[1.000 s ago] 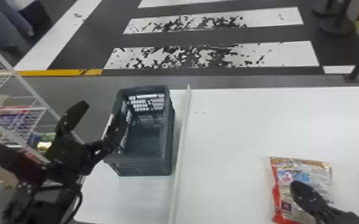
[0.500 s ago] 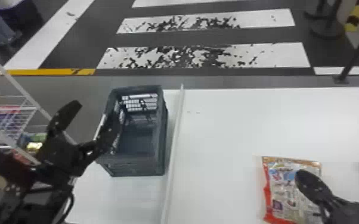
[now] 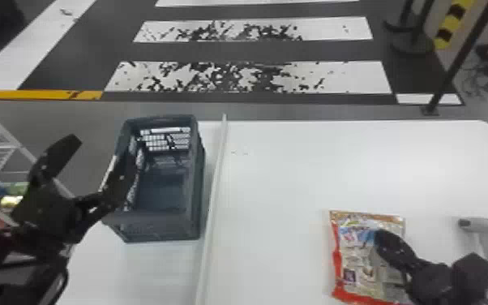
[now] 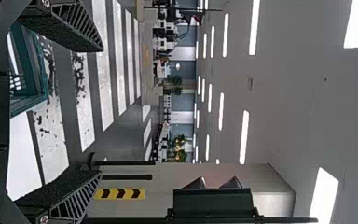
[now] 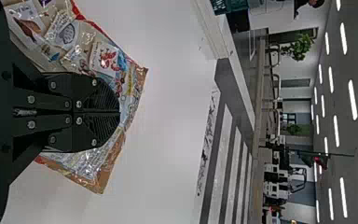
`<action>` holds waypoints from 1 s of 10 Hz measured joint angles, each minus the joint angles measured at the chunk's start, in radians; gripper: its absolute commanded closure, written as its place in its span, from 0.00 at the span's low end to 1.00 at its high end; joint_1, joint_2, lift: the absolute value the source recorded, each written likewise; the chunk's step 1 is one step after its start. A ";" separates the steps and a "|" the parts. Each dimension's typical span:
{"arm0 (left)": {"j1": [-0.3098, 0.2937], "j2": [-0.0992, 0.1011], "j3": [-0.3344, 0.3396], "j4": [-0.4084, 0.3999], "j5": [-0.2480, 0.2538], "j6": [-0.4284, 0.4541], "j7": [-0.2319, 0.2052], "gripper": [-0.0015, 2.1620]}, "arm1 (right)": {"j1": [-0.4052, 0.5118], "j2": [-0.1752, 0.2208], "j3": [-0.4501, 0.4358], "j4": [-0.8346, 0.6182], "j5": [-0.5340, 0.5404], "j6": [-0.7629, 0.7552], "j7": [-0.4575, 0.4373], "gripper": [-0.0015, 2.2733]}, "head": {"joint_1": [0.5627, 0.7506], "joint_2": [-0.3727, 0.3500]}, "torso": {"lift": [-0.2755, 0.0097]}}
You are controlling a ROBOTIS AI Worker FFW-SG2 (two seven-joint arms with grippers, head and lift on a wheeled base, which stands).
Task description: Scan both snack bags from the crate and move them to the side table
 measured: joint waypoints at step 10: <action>-0.011 0.002 0.008 0.001 0.007 0.000 0.000 0.03 | 0.083 0.002 -0.078 -0.227 -0.135 0.182 0.001 0.00 | 0.70 0.57 | 0.86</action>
